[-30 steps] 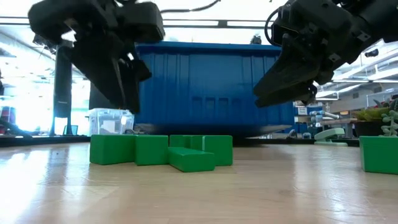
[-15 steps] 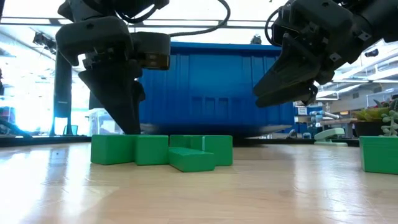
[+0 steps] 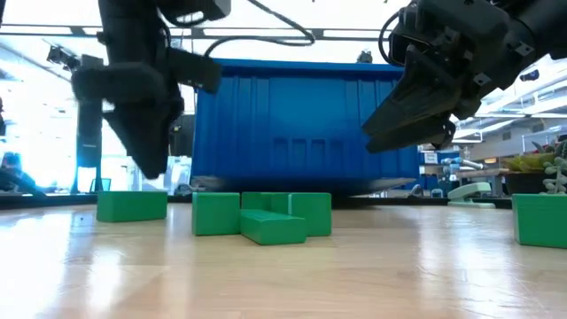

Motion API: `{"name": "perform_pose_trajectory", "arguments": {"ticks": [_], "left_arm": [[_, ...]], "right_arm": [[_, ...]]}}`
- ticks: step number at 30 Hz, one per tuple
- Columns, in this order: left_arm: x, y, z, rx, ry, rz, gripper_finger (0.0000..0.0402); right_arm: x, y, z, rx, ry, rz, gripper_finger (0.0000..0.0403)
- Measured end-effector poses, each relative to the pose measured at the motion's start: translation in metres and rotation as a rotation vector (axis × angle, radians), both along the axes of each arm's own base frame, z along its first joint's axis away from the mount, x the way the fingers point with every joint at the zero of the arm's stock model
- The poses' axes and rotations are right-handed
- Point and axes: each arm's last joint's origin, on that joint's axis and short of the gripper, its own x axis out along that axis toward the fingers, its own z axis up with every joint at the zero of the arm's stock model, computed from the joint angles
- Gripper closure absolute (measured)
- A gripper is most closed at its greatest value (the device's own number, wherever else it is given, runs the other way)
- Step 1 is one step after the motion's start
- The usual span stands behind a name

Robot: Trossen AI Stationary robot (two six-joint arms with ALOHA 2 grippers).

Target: Sort Items/Unsort Items

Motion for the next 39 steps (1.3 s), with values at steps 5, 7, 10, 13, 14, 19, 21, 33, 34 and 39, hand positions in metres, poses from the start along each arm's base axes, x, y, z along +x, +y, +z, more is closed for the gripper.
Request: {"name": "perform_pose_trajectory", "arguments": {"ticks": [5, 7, 10, 13, 14, 19, 21, 33, 34, 39], "left_arm": [[-0.008, 0.000, 0.000, -0.022, -0.067, 0.231, 0.0188], [-0.011, 0.001, -0.002, -0.029, -0.084, 0.292, 0.0188], [-0.015, 0.002, -0.009, -0.029, -0.075, 0.343, 0.0188], [-0.013, 0.001, -0.013, -0.083, -0.117, 0.355, 0.0188], [-0.012, 0.000, -0.015, -0.093, -0.129, 0.353, 0.0188], [-0.019, 0.003, -0.028, -0.117, -0.110, 0.360, 0.0188], [-0.023, 0.003, -0.035, -0.121, -0.078, 0.364, 0.0188], [-0.029, 0.005, -0.047, -0.151, -0.077, 0.318, 0.0188], [-0.029, 0.005, -0.047, -0.149, -0.073, 0.295, 0.0188], [-0.029, 0.004, -0.047, -0.151, -0.047, 0.195, 0.0219]], "right_arm": [[-0.001, 0.002, 0.000, 0.012, 0.002, -0.001, 0.0229], [-0.001, 0.003, 0.000, 0.013, 0.002, 0.005, 0.0229], [-0.002, 0.005, 0.000, 0.013, 0.002, 0.013, 0.0229], [-0.002, 0.005, 0.000, 0.013, 0.003, 0.013, 0.0229], [-0.002, 0.005, 0.000, 0.012, 0.003, 0.014, 0.0229], [-0.002, 0.005, -0.001, 0.011, 0.006, 0.013, 0.0229], [-0.003, 0.005, -0.001, 0.010, 0.008, 0.013, 0.0229], [-0.003, 0.005, -0.001, 0.008, 0.008, 0.014, 0.0229], [-0.003, 0.005, -0.001, 0.008, 0.008, 0.013, 0.0229], [-0.003, 0.005, -0.001, 0.007, 0.007, 0.012, 0.0229]]}}
